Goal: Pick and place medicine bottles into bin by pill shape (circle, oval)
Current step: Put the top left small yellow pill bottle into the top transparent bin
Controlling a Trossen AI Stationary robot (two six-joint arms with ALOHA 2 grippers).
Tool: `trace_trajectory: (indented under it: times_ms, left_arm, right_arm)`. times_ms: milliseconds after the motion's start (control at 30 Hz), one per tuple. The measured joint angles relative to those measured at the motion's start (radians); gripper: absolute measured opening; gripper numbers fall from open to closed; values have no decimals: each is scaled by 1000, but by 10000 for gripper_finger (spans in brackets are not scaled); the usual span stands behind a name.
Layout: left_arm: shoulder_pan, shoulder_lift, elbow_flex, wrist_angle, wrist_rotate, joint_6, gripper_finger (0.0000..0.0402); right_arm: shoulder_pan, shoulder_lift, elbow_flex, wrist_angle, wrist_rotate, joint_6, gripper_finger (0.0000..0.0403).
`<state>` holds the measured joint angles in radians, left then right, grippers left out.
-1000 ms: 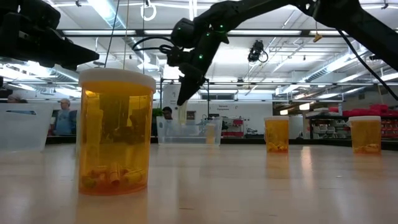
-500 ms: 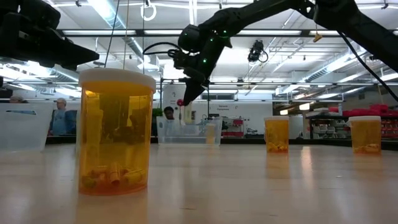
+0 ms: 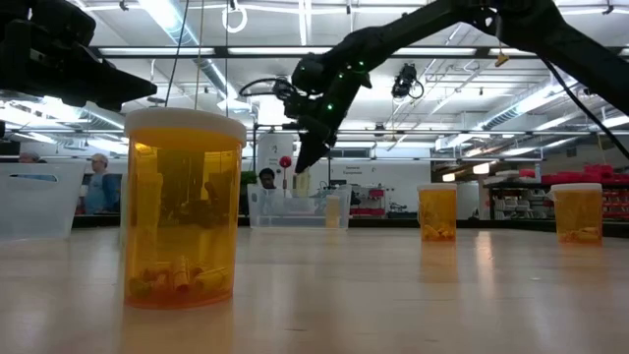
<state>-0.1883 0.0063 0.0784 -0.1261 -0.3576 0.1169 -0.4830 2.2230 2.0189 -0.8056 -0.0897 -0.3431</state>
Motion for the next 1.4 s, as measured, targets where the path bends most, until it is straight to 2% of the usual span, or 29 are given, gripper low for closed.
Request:
trace_trajectory:
  times_ms: [233,633,933,1400]
  left_arm:
    - [0,0,0,0,0,0,85]
    - [0,0,0,0,0,0,91]
    - [0,0,0,0,0,0,83]
    - [0,0,0,0,0,0,84]
  right_arm:
    - [-21,0,-100,75,-18,16,144]
    - [-12,0,-153,68,-45,19,145]
    - [-12,0,-154,55,-42,21,147]
    - [-5,0,-120,22,-8,26,187]
